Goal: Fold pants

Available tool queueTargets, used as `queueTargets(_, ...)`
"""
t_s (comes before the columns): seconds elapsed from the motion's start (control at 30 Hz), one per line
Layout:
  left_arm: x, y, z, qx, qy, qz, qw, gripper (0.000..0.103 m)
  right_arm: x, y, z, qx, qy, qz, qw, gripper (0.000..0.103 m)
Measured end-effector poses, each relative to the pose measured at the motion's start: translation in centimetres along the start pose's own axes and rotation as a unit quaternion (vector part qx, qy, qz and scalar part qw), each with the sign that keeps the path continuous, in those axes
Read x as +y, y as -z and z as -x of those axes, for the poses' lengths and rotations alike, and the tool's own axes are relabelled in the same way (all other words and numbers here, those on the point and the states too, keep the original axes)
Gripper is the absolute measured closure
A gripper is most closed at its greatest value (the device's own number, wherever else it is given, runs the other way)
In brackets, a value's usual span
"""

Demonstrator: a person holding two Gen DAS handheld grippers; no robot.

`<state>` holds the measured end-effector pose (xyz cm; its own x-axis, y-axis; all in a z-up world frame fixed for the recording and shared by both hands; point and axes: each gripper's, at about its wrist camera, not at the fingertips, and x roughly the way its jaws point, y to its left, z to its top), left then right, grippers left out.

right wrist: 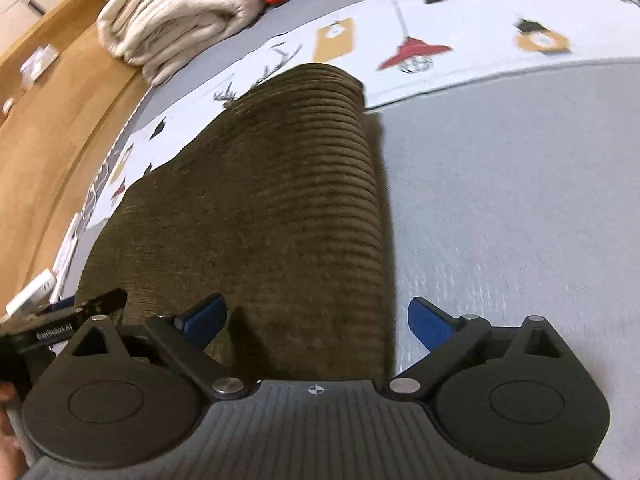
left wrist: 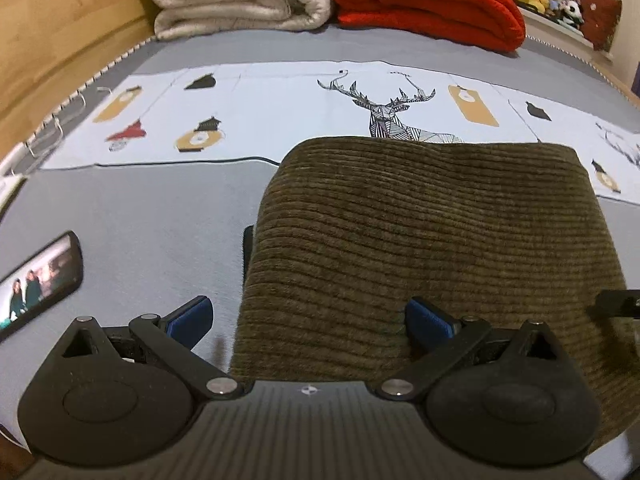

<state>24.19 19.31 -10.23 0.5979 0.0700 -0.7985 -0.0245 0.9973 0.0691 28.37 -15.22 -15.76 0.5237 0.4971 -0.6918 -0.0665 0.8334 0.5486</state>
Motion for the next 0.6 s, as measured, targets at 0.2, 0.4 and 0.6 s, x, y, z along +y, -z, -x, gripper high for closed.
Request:
queueTargets(0.2, -0.3, -0.6, -0.7, 0.009, 0.008, 0.017, 0.9998, 0.000, -0.3, -0.5, -1.4, -0.018, -0.062, -0.002, 0.998, 0.006)
queueTargets(0.4, -0.8, -1.1, -1.2, 0.013, 0.010, 0.025, 0.9996, 0.000, -0.1, -0.4, -1.5, -0.025, -0.066, 0.009, 0.997, 0.008)
queueTargets(0.6, -1.0, -1.3, -1.5, 0.015, 0.009, 0.027, 0.9995, 0.000, 0.1, -0.4, -1.6, -0.026, -0.061, 0.005, 0.998, 0.008)
